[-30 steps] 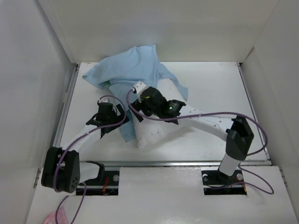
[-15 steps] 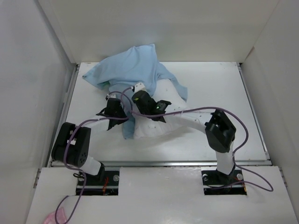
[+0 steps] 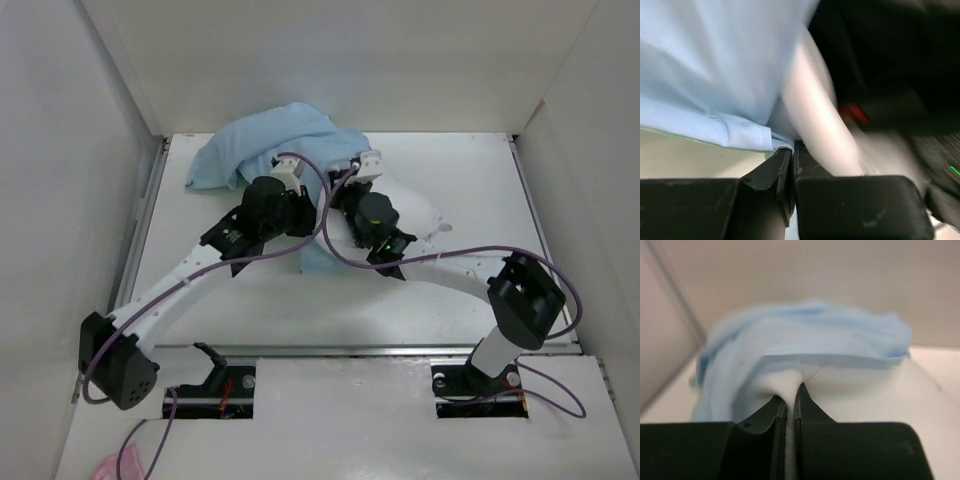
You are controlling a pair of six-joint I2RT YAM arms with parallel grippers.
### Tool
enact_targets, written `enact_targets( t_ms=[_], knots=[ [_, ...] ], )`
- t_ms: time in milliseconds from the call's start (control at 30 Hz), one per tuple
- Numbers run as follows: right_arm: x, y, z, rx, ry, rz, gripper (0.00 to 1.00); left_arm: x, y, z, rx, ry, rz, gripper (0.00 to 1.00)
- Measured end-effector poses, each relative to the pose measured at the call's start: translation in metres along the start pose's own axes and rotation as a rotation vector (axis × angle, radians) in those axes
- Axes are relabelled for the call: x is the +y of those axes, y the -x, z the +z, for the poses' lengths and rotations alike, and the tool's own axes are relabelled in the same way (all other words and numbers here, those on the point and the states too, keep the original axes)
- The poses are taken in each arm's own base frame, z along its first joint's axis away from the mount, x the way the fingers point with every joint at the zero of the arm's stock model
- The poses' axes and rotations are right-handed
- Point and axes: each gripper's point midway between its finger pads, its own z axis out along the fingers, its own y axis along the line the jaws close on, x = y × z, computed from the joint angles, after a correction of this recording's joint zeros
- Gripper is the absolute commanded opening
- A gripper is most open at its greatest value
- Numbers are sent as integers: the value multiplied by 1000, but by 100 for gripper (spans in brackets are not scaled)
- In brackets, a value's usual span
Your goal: Put the pillow into the pillowcase
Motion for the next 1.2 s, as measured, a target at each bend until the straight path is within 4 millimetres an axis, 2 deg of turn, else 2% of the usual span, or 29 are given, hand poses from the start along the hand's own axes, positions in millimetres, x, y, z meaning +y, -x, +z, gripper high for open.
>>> enact_targets(
  t_ms=[100, 133, 200, 267, 333, 500, 600, 633, 700, 733, 767, 800, 833, 900, 1033, 1133, 1200],
  knots=[
    [-5, 63, 13, -246, -40, 75, 0, -45, 29, -37, -50, -75, 54, 0],
    [-5, 76, 18, -298, -53, 85, 0, -58, 34, -48, -57, -96, 64, 0],
    [-3, 85, 28, -361, -77, 87, 0, -75, 37, -67, -59, -128, 79, 0],
    [0, 81, 39, -386, -96, 76, 0, -85, 35, -82, -42, -147, 82, 0],
    [2, 68, 50, -389, -109, 62, 0, -87, 28, -90, -11, -145, 81, 0],
    [3, 27, 64, -375, -121, 61, 0, -84, 16, -94, 43, -123, 57, 0],
    [10, 18, 75, -383, -113, 92, 2, -81, 12, -94, 58, -109, 45, 0],
    [12, 16, 76, -382, -101, 99, 25, -80, 12, -94, 59, -102, 43, 0],
    [16, 14, 76, -378, -72, 117, 56, -78, 9, -95, 68, -92, 35, 0],
    [17, 12, 72, -373, -48, 117, 70, -77, 8, -95, 72, -88, 30, 11],
    [15, 12, 66, -363, -23, 116, 92, -77, 7, -96, 79, -87, 19, 33],
    [13, 12, 57, -348, 1, 118, 99, -78, 6, -97, 83, -95, 12, 55],
    [12, 15, 49, -333, 35, 115, 99, -79, 7, -98, 81, -99, 4, 99],
    [12, 26, 35, -284, 103, 107, 99, -78, 8, -103, 71, -84, -13, 99],
    [17, 74, 17, -196, 261, 124, 99, -68, 28, -117, -19, -13, -26, 99],
    [2, 100, 10, -129, 317, 127, 99, -60, 53, -132, -126, 39, -35, 99],
    [-16, 99, 9, -67, 320, 123, 99, -53, 70, -139, -196, 86, -34, 99]
  ],
)
